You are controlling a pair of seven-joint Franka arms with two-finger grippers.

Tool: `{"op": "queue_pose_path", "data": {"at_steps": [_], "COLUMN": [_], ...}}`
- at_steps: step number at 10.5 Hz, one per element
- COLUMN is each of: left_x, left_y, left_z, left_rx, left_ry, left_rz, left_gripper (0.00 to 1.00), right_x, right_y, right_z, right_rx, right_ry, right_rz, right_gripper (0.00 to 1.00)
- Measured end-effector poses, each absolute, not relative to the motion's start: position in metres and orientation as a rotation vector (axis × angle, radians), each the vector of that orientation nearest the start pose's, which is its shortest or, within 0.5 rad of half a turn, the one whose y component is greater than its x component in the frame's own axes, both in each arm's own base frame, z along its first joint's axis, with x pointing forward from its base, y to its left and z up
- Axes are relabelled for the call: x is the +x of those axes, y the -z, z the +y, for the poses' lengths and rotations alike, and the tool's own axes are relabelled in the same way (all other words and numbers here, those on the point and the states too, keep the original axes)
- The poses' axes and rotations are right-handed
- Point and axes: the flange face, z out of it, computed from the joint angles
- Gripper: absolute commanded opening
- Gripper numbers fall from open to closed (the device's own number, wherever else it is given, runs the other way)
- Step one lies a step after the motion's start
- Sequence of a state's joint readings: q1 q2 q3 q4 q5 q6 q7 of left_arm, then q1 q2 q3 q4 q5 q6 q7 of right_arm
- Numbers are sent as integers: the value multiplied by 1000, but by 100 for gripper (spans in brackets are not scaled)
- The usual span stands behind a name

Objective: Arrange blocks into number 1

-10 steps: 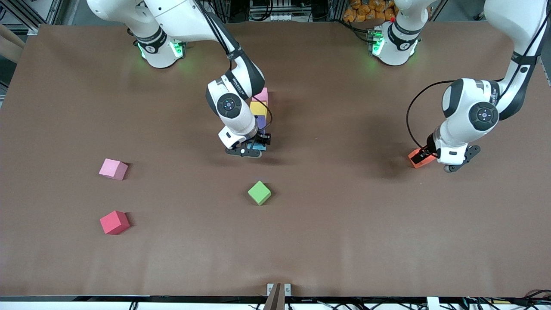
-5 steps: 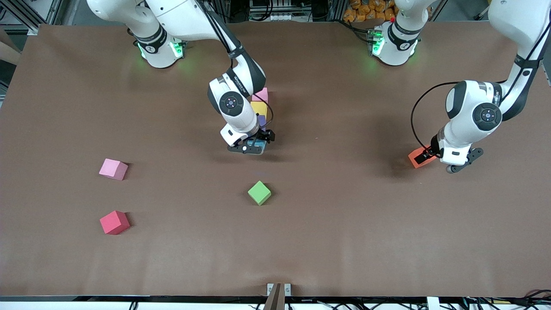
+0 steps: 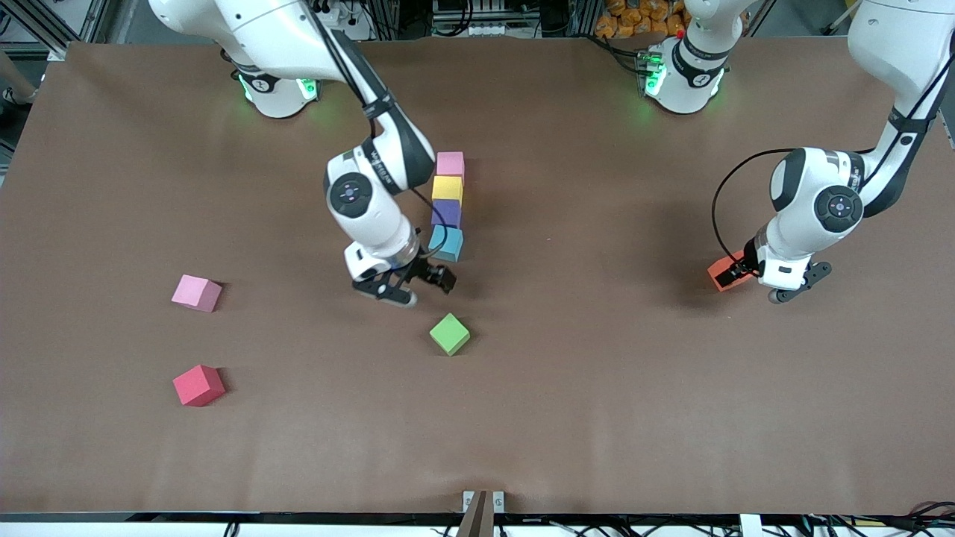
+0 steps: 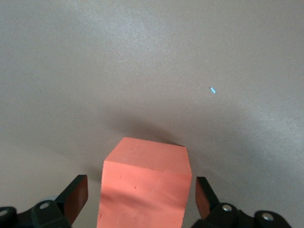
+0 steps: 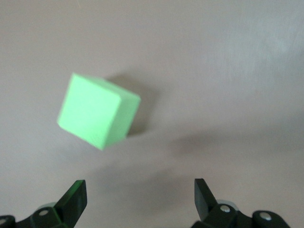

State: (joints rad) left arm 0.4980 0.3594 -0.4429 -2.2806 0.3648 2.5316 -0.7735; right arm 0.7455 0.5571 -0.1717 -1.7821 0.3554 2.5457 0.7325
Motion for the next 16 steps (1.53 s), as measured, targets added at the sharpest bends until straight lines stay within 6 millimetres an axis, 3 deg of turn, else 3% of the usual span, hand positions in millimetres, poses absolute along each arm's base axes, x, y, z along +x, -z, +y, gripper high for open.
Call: {"op": "queue_pose_path", "data": {"at_steps": [5, 6, 7, 8, 9, 11, 13, 14, 16], "left_x": [521, 520, 520, 520, 520, 521, 524, 525, 530], "left_y": [-189, -185, -185, -184, -185, -186, -191, -199, -229], "left_z": [14, 14, 13, 13, 13, 12, 7, -5, -53], "left_rx": [-2973, -2975, -2975, -2976, -2976, -2978, -2981, -2983, -2988], "left_ry": [-91, -98, -99, -99, -98, -94, -82, -86, -91], "left_rz": [-778, -768, -765, -763, -762, -759, -737, -699, -573], "left_gripper": [100, 92, 44, 6, 0, 0, 0, 0, 0], "right_x": [612, 621, 631, 641, 648, 657, 658, 656, 648], "right_y": [-277, -279, -281, -282, -283, -299, -341, -365, -421], "right_z": [353, 345, 333, 314, 294, 242, 192, 174, 145], "right_rx": [-2805, -2800, -2796, -2821, -2908, -3150, -3216, -3214, -3193], "right_ry": [227, 247, 264, 268, 244, 124, 0, -29, -28], "right_rz": [655, 674, 699, 680, 565, 173, -56, -85, -59], "right_gripper": [100, 100, 100, 100, 100, 100, 100, 100, 100]}}
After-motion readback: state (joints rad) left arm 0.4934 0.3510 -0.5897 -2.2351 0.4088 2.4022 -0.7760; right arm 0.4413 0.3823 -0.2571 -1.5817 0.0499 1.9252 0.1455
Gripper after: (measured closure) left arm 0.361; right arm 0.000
